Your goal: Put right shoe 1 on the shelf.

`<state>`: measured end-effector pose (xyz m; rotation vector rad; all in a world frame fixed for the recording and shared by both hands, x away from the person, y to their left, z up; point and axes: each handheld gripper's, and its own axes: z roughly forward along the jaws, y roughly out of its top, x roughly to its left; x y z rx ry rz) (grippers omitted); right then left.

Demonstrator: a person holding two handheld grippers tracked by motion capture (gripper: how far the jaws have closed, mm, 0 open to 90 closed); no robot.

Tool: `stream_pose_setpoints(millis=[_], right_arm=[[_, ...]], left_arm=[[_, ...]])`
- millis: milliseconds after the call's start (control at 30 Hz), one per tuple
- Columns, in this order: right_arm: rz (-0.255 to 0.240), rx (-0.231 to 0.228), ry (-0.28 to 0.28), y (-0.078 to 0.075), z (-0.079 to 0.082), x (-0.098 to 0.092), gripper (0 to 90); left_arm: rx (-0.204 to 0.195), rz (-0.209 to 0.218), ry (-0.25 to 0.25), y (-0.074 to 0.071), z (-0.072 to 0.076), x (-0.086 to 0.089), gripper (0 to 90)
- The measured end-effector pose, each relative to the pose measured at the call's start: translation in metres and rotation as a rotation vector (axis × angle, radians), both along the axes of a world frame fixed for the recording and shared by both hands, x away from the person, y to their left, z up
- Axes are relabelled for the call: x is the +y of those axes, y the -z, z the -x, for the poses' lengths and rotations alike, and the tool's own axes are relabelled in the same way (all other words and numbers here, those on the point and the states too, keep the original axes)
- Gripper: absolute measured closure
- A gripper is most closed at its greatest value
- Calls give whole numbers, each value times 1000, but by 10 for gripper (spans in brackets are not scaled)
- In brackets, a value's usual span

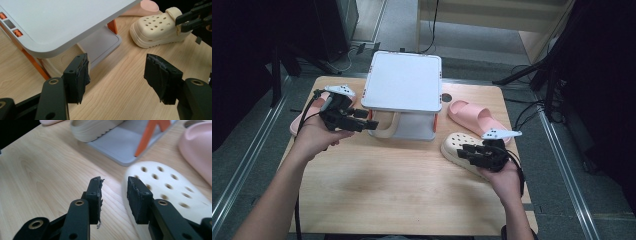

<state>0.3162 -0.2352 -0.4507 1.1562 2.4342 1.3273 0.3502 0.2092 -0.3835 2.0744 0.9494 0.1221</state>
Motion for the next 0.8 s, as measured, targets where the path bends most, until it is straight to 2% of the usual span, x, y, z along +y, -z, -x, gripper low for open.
stream_pose_setpoints(millis=[233, 333, 433, 567, 633, 800], right_arm=[[-4, -3, 67, -2, 0, -28, 644], [-37, -15, 69, -5, 2, -39, 646], [-41, -29, 88, -8, 4, -47, 643], [-5, -29, 120, -6, 5, -57, 632], [-5, -7, 129, -3, 5, -61, 627], [20, 45, 97, 8, 1, -57, 577]], left_arm=[[2, -5, 5, 4, -2, -2, 360], [2, -8, 3, 5, -3, -2, 360], [-2, -9, 3, 6, -3, -3, 360], [-3, -10, 6, 7, -3, -4, 360], [-3, -11, 5, 7, -4, -5, 360], [-11, -7, 6, 7, -6, -8, 360]])
